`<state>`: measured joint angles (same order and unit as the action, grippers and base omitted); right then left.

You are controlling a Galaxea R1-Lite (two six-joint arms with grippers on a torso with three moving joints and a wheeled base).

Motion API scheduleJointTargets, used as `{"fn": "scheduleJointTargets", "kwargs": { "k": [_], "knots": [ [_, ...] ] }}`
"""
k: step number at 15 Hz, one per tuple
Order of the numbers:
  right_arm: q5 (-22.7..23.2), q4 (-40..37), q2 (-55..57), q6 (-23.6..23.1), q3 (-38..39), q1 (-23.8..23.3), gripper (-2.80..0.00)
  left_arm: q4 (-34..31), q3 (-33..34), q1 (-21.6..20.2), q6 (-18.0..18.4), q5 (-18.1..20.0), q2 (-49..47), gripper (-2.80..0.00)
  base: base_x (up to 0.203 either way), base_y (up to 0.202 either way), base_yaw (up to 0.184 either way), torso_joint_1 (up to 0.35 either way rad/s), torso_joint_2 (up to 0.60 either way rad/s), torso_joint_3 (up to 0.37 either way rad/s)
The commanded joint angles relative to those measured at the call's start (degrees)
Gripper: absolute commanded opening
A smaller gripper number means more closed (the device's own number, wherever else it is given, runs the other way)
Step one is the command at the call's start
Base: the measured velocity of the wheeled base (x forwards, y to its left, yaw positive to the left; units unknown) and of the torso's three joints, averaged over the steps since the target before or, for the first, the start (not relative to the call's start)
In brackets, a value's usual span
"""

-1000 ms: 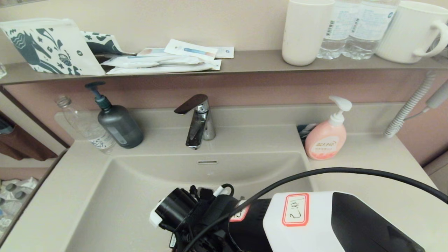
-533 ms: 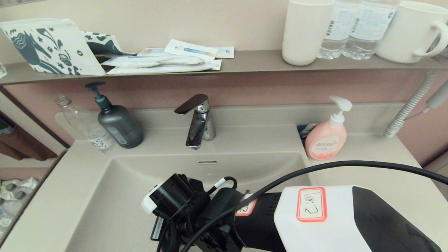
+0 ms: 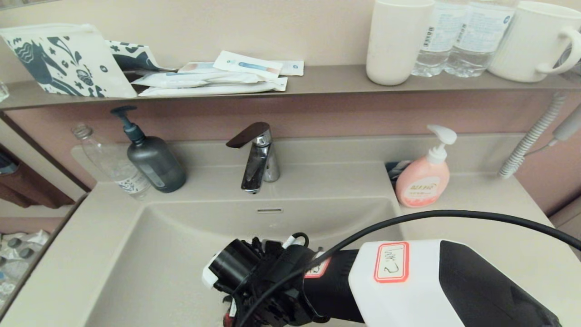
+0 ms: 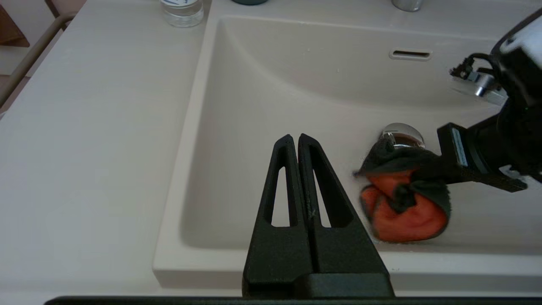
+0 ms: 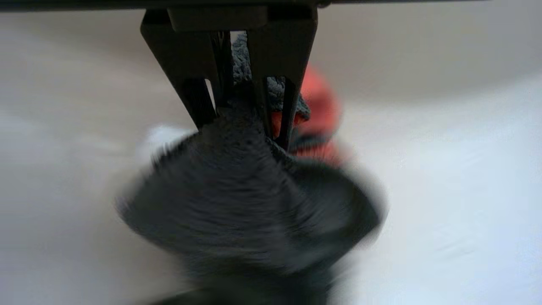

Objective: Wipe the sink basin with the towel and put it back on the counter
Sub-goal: Wipe the sink

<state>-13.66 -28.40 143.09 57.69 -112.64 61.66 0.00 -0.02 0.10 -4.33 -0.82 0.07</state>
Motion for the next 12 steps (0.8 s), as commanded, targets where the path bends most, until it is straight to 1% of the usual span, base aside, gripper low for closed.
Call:
{"fn": "scheduleJointTargets", "kwargs": {
  "k": [1, 4, 6, 12],
  "knots": [
    [-2.0, -3.2, 0.3, 0.3, 0.4, -0.8, -2.80, 0.0, 0.0, 0.0, -0.1, -0.1, -0.1, -2.80, 0.000, 0.000, 0.000, 0.000, 0.00, 0.000],
    [-3.8, -11.2, -0.9, 0.4, 0.6, -3.0, -2.80, 0.0, -0.1, 0.0, -0.1, 0.0, -0.1, -2.80, 0.000, 0.000, 0.000, 0.000, 0.00, 0.000],
    [-6.3, -16.3, -2.5, 0.5, 1.5, -4.3, -2.80, 0.0, 0.0, 0.0, -0.1, 0.0, -0.1, -2.80, 0.000, 0.000, 0.000, 0.000, 0.00, 0.000],
    [-12.2, -22.9, -10.3, 0.9, 12.3, -5.7, -2.80, 0.0, 0.0, 0.0, -0.1, 0.0, -0.1, -2.80, 0.000, 0.000, 0.000, 0.000, 0.00, 0.000]
  ]
}}
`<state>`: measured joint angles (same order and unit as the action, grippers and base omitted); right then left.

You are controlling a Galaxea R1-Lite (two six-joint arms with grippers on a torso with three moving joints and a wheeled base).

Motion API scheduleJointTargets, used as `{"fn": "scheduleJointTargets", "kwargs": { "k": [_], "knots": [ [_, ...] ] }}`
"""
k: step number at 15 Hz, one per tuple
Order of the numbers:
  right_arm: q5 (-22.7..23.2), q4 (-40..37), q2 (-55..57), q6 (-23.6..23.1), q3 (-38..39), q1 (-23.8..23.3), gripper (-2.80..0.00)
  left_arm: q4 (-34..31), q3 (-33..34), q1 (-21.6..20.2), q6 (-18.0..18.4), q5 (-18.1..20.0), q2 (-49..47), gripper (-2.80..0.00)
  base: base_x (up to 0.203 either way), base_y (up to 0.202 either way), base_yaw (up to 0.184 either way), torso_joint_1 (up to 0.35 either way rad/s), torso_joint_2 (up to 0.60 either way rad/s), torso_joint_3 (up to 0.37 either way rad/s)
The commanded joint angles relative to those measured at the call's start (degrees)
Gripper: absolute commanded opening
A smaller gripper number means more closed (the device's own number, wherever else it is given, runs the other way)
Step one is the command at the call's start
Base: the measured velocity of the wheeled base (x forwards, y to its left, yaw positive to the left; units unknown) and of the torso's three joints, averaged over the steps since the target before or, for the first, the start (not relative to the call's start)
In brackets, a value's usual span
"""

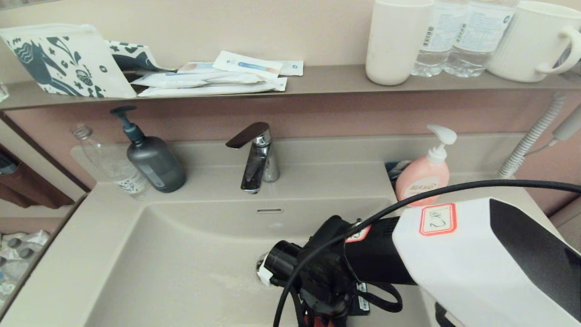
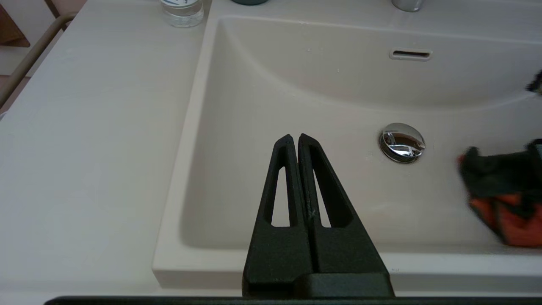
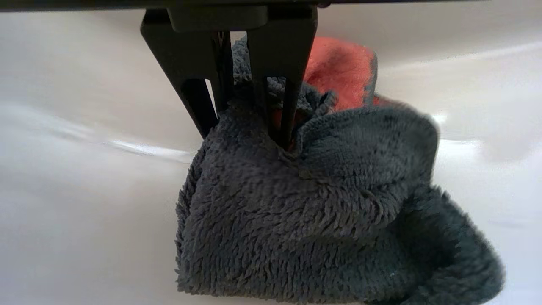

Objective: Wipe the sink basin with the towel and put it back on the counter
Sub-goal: Wipe the sink

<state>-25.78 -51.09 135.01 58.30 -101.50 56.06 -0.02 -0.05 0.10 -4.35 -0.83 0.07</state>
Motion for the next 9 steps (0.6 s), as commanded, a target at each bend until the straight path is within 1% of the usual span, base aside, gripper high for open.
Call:
{"fn": "scheduleJointTargets", "kwargs": {
  "k": [1, 3, 5, 9],
  "knots": [
    [-0.6, -0.6, -4.1, 0.3, 2.3, -0.1, -2.80, 0.0, 0.0, 0.0, 0.0, 0.0, -0.1, -2.80, 0.000, 0.000, 0.000, 0.000, 0.00, 0.000],
    [-1.0, -1.6, -7.0, 0.3, 3.7, -0.3, -2.80, 0.0, 0.0, 0.0, -0.1, 0.0, -0.1, -2.80, 0.000, 0.000, 0.000, 0.000, 0.00, 0.000],
    [-2.0, -5.5, -8.9, 0.5, 3.9, -0.4, -2.80, 0.0, 0.0, 0.0, -0.1, 0.0, -0.1, -2.80, 0.000, 0.000, 0.000, 0.000, 0.00, 0.000],
    [-2.8, -10.3, -12.9, 0.6, 4.3, -0.7, -2.80, 0.0, 0.0, 0.0, -0.1, 0.0, -0.1, -2.80, 0.000, 0.000, 0.000, 0.000, 0.00, 0.000]
  ]
}}
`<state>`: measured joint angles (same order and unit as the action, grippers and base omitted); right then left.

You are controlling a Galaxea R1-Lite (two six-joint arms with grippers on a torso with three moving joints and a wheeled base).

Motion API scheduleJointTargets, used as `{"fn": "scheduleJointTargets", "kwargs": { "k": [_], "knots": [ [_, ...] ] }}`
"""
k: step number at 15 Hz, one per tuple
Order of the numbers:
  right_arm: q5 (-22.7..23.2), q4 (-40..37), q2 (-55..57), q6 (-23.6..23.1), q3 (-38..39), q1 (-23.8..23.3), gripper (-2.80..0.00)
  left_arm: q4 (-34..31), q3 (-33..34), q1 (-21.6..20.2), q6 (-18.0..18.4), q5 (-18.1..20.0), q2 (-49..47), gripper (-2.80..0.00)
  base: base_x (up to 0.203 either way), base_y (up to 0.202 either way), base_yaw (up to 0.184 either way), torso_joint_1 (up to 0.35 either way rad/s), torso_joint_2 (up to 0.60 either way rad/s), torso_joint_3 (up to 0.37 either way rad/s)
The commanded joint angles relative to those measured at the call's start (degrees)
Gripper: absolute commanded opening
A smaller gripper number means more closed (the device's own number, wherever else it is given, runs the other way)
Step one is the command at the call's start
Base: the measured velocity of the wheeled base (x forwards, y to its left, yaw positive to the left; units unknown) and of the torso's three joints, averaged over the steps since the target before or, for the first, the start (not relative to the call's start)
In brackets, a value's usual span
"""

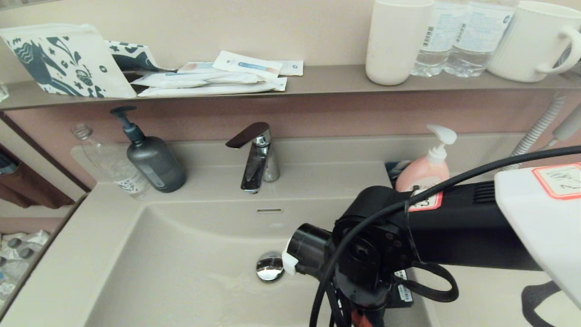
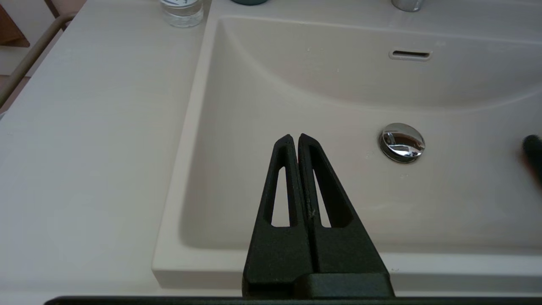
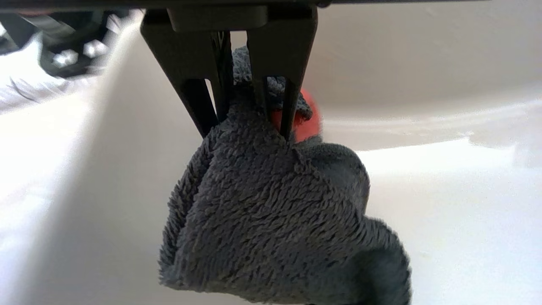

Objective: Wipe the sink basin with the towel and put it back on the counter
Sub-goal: Wipe the sink

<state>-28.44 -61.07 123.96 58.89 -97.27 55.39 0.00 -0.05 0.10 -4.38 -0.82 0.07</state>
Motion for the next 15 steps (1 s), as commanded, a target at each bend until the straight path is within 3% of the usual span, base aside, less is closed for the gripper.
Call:
{"fn": "scheduleJointTargets", "kwargs": {
  "k": [1, 4, 7, 15],
  "knots": [
    [-0.2, -1.4, -2.5, 1.2, 0.8, -0.1, -2.80, 0.0, 0.0, 0.0, 0.0, 0.0, -0.1, -2.80, 0.000, 0.000, 0.000, 0.000, 0.00, 0.000],
    [-0.1, -1.1, -1.6, 4.2, 6.5, 0.4, -2.80, 0.0, 0.0, 0.0, 0.0, -0.1, -0.1, -2.80, 0.000, 0.000, 0.000, 0.000, 0.00, 0.000],
    [0.0, 6.8, 0.7, 6.7, 12.8, 0.9, -2.80, 0.0, 0.0, 0.0, -0.1, -0.1, -0.1, -2.80, 0.000, 0.000, 0.000, 0.000, 0.00, 0.000],
    [5.0, 18.6, 8.3, 6.7, 12.0, 1.9, -2.80, 0.0, 0.0, 0.0, -0.1, 0.0, -0.1, -2.80, 0.000, 0.000, 0.000, 0.000, 0.00, 0.000]
  ]
}}
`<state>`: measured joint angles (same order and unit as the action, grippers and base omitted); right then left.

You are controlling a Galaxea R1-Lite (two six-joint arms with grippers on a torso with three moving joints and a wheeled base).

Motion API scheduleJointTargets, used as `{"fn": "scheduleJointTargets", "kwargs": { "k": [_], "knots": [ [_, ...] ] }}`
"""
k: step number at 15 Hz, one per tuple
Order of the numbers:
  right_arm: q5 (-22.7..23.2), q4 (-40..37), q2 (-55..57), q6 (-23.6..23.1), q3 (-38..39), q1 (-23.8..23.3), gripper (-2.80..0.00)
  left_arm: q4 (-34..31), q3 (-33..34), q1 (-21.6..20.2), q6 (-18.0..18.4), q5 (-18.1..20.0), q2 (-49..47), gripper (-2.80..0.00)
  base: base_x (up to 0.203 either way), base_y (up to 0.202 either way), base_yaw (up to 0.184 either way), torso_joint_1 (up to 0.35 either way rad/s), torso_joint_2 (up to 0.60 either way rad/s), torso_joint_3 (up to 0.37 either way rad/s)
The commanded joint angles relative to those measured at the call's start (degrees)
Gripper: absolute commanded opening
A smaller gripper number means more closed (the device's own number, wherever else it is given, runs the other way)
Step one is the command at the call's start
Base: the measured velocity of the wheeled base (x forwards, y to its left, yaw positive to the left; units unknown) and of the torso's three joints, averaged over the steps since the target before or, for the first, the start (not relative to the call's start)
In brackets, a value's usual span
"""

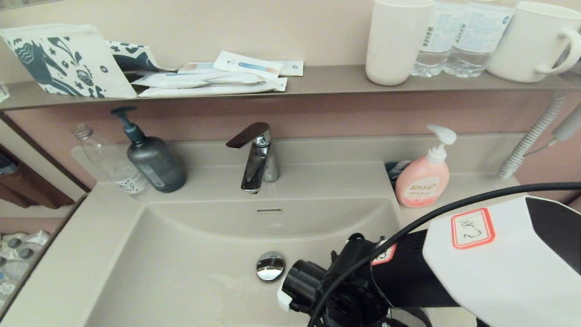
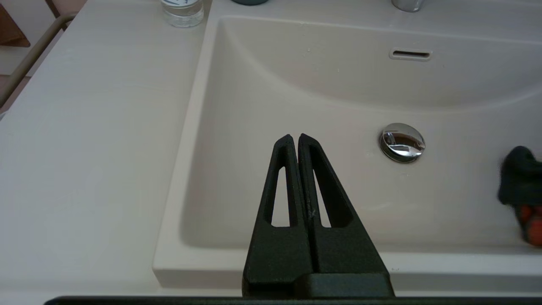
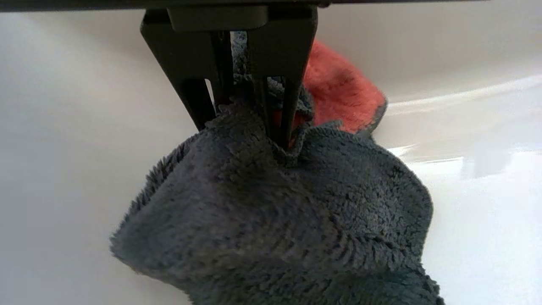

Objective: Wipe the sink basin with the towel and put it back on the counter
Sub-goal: Wipe the sink

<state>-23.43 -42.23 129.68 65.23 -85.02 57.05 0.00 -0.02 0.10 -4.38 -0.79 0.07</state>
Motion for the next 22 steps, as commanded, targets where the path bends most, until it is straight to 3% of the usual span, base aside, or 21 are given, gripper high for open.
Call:
{"fn": "scheduleJointTargets", "kwargs": {
  "k": [1, 6, 17, 22],
  "knots": [
    [0.1, 0.6, 4.0, 0.3, -1.1, 0.4, -2.80, 0.0, 0.0, 0.0, 0.0, -0.1, -0.1, -2.80, 0.000, 0.000, 0.000, 0.000, 0.00, 0.000],
    [1.9, 5.0, 9.7, 0.4, -8.3, 0.6, -2.80, 0.0, 0.0, 0.0, 0.0, -0.1, -0.1, -2.80, 0.000, 0.000, 0.000, 0.000, 0.00, 0.000],
    [2.8, 1.8, 20.3, -0.6, -27.6, 3.0, -2.80, 0.0, 0.0, 0.0, -0.1, -0.1, -0.1, -2.80, 0.000, 0.000, 0.000, 0.000, 0.00, 0.000],
    [5.3, 9.8, 20.1, -4.6, -28.1, 4.3, -2.80, 0.0, -0.1, 0.0, -0.1, -0.1, -0.1, -2.80, 0.000, 0.000, 0.000, 0.000, 0.00, 0.000]
  ]
}}
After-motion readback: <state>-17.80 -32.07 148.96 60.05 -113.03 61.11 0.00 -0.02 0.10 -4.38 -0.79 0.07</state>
